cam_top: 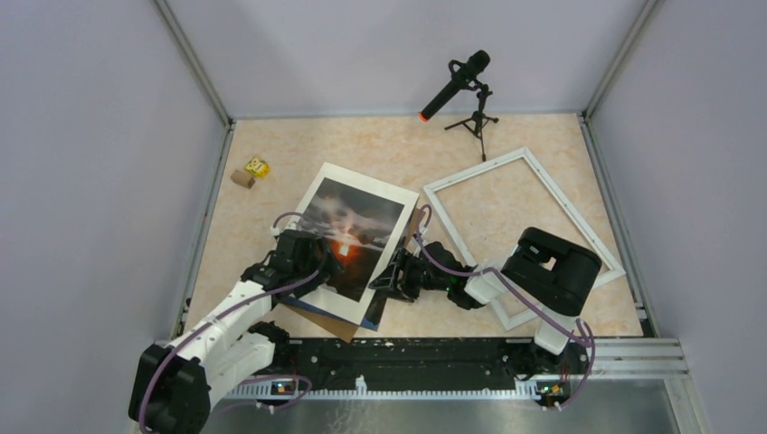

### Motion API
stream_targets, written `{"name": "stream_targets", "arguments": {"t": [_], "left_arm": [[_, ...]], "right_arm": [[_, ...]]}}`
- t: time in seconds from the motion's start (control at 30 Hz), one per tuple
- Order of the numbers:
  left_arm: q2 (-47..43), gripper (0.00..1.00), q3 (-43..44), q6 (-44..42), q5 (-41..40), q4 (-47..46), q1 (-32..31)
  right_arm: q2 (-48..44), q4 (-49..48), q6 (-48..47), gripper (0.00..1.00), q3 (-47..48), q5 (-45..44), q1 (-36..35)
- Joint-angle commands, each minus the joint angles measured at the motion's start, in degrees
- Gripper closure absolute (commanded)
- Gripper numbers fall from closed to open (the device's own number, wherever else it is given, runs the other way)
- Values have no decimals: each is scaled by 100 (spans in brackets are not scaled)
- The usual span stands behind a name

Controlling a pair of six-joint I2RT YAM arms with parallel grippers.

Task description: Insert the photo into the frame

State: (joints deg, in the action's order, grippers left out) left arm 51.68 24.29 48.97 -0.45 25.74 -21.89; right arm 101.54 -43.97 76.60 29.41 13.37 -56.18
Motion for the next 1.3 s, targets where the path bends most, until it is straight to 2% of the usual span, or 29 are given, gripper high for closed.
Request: {"name": "stream_targets", "arguments": {"t": [0.0, 0.33, 0.93, 1.27], "left_arm": [[182, 2, -297, 208, 600, -156, 12], [54, 2, -607, 390, 1115, -323, 14], [15, 2, -1022, 486, 1608, -831, 10], [-13, 2, -831, 308, 1772, -924, 5]], "right_arm": [[39, -61, -115, 44, 6, -158, -8], [-190, 349, -155, 43, -24, -321, -7], [-458, 177, -120, 42, 161, -396, -15], [-930, 806, -278, 42, 403, -628, -12]]}}
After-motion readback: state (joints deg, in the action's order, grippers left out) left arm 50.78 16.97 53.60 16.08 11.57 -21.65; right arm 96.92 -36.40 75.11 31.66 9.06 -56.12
